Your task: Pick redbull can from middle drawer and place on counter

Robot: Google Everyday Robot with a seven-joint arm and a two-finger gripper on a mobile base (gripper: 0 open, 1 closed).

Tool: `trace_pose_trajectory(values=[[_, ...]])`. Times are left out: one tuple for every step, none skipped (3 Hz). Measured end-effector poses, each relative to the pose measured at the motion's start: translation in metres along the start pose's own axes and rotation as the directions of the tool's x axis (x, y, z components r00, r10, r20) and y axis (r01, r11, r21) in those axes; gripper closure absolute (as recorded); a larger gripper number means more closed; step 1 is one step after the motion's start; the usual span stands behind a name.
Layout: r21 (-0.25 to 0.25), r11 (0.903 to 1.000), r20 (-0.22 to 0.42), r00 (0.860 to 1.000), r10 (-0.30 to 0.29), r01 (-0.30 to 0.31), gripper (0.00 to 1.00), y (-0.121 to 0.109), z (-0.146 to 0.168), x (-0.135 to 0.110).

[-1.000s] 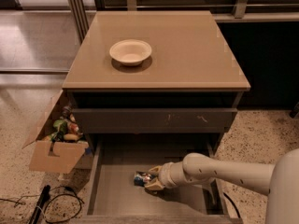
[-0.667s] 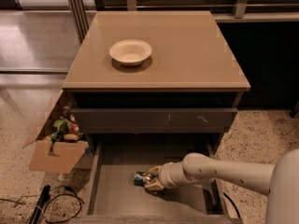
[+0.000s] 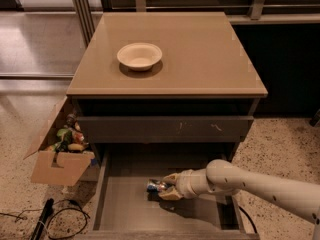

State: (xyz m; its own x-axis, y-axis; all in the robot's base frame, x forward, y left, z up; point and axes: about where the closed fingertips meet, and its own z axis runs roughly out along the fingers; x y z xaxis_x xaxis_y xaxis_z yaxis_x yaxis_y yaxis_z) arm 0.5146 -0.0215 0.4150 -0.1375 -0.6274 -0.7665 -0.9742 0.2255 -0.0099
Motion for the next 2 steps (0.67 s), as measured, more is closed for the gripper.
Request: trace_pose_trajectory(values=[[0.036,0.9988,0.028,0.999,-0.035,0.034,1.0,-0.011,-0.048,-0.024],[0.09,0.9932,0.048,0.996,-0.077,0.073,1.0,-0.024,-0.113,-0.052]])
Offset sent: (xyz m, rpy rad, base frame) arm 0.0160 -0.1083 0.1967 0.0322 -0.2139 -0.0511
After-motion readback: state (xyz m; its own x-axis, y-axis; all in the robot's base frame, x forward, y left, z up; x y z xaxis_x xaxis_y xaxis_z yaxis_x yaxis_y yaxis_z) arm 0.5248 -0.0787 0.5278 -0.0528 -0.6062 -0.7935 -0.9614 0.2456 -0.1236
